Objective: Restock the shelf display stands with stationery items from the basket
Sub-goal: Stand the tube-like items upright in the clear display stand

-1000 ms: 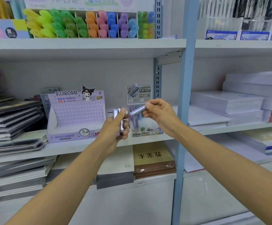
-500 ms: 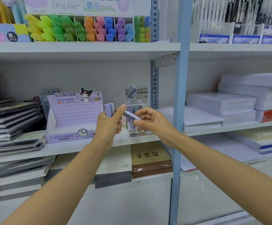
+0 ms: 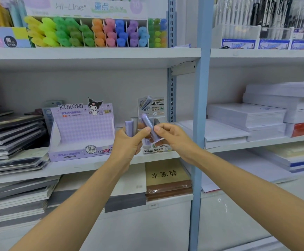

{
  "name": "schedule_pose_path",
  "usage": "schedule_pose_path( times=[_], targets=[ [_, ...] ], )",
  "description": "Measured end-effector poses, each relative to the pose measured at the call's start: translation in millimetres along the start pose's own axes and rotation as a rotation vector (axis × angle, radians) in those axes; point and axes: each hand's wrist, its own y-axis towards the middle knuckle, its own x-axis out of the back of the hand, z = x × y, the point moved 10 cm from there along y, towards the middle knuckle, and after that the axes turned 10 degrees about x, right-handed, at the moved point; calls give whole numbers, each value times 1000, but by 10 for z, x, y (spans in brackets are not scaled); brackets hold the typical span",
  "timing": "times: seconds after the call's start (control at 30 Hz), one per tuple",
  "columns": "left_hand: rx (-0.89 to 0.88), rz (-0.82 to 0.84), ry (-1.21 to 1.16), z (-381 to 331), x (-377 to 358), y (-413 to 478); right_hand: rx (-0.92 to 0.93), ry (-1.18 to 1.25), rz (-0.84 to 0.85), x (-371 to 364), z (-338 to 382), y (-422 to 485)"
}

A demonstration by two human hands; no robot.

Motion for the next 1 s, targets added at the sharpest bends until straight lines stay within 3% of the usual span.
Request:
schedule_pose_path(
  times=[0.1,0.3,0.47,0.57,0.77,1.0],
  targets=[
    [13,-4,87,14,-31,32,80,-49,-83,122,108,79],
    [60,60,124,55,-157,118,152,-149,-30,182,242,305],
    [152,85,48,149,-57,286,150,-201,-294,726,181,543],
    [145,72,43,188,9,389,86,-284,-372,948,-66,689],
    [102,66,-1,297,59,538,-6,-533,-376,1082,-542,918],
    [98,84,39,435,77,672,17,-701,-361,1095,-834,1130]
  ],
)
